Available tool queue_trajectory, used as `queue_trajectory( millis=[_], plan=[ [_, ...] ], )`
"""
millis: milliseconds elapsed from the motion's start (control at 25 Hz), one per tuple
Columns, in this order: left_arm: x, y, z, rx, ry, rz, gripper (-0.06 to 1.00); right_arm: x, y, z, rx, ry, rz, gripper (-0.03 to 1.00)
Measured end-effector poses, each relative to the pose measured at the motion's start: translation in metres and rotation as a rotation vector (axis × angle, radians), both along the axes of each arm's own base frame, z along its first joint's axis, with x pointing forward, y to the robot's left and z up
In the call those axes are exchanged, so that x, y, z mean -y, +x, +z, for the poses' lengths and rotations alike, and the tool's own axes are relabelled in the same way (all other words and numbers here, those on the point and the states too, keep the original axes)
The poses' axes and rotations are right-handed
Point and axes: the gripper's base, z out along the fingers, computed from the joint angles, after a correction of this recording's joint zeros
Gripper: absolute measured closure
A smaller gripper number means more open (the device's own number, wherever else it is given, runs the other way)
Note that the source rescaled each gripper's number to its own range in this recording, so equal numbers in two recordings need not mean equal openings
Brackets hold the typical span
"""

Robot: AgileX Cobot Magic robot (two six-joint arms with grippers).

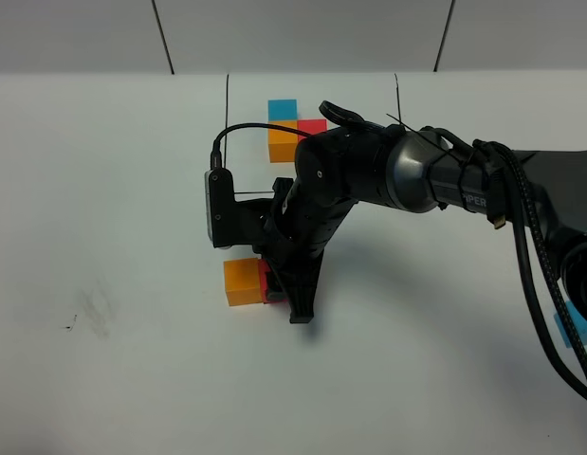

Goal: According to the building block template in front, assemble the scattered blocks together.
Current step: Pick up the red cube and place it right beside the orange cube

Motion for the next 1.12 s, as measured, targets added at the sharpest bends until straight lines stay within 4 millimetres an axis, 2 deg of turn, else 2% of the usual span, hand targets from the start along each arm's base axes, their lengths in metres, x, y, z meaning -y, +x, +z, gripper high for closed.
queue_trajectory(
  millis=[760, 880, 1000, 1120],
  plan=[
    [0.0000, 0.0000, 0.0000, 0.000, 0.001, 0.000, 0.94, 0.0008, 0.0005, -0.0002, 0.001, -0.010, -0.019, 0.53],
    [0.0000, 0.0000, 0.0000, 0.000, 0.002, -0.001, 0.94, 0.0015, 0.0008, -0.0014, 0.002, -0.019, -0.023, 0.49],
    [0.0000, 0.0000, 0.0000, 0.000, 0.002, -0.002, 0.94, 0.0020, 0.0014, -0.0051, 0.003, -0.031, -0.023, 0.37],
    [0.0000, 0.0000, 0.0000, 0.000, 0.002, -0.002, 0.94, 0.0020, 0.0017, -0.0054, 0.002, -0.030, -0.033, 0.30]
  ],
)
